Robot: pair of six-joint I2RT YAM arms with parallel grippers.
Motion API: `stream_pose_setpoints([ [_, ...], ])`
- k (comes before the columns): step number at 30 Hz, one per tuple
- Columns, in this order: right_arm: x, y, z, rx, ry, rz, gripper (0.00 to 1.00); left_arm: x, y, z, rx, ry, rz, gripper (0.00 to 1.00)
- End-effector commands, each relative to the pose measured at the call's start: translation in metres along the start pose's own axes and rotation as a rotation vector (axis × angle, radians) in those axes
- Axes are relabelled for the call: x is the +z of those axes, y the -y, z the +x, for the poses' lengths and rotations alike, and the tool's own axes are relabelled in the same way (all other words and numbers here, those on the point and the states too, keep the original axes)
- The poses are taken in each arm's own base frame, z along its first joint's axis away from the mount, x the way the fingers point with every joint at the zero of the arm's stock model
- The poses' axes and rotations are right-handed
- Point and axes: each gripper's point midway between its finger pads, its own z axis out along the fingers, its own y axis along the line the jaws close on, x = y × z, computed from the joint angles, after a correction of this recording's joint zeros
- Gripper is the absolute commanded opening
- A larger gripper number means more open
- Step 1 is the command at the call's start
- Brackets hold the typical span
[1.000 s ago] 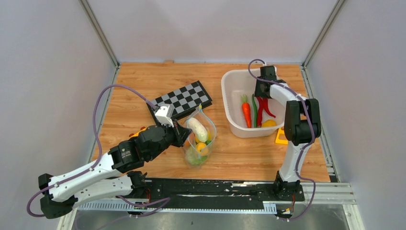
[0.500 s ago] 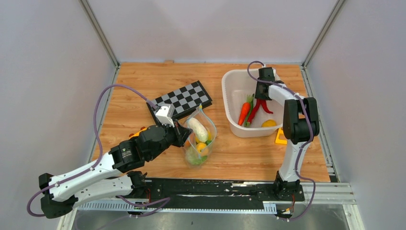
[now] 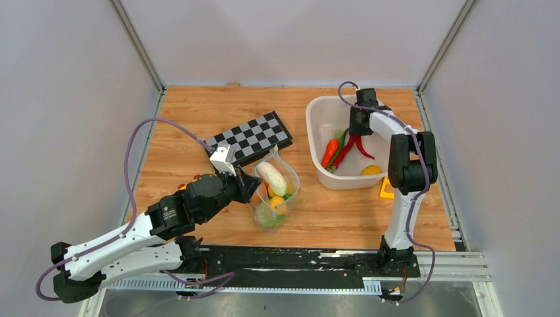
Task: Place the food in the zip-top bag and seal the zipper
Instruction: Pick up the fake vegetable from the bin, then place the fake vegetable in the zipper food storage bag.
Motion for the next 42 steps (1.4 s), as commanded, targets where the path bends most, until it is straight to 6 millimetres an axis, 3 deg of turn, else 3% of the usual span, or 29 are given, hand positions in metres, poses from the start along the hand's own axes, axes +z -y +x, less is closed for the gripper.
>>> stream_pose_setpoints([
  [1,-0.001,-0.011,0.002,-0.006,-0.008,-0.069,0.34,-0.001,0.003,-0.008,-0.003,0.034,0.008,0.00],
  [3,-0.009,-0.012,-0.007,0.023,0.048,-0.079,0.27,-0.001,0.002,-0.008,-0.003,0.032,0.006,0.00],
  [5,-0.026,-0.016,-0.021,0.042,0.122,-0.110,0.26,-0.001,0.002,-0.008,-0.005,0.031,0.006,0.00],
  [11,-0.108,-0.021,-0.061,0.074,0.413,-0.196,0.27,-0.001,0.003,-0.008,-0.011,0.031,0.005,0.00],
  [16,-0.164,-0.021,-0.069,0.096,0.572,-0.250,0.27,0.004,0.009,-0.005,-0.009,0.018,0.024,0.00],
  [20,-0.206,-0.032,-0.066,0.107,0.640,-0.363,0.27,0.007,0.014,-0.002,-0.004,-0.004,0.038,0.00],
  [24,-0.261,-0.048,-0.066,0.139,0.748,-0.536,0.27,0.008,0.016,-0.001,-0.011,-0.009,0.048,0.00],
  [30,-0.355,-0.101,-0.041,0.112,0.824,-1.016,0.28,0.009,0.019,-0.001,-0.020,-0.010,0.059,0.00],
  [34,-0.409,-0.126,-0.019,0.027,0.907,-1.243,0.29,0.009,0.022,0.001,-0.028,-0.015,0.071,0.00],
  [38,-0.450,-0.158,0.004,-0.094,0.920,-1.404,0.30,0.010,0.025,0.000,-0.029,-0.016,0.081,0.00],
  [42,-0.468,-0.186,0.022,-0.119,0.893,-1.502,0.31,0.008,0.024,0.001,-0.035,-0.018,0.083,0.00],
])
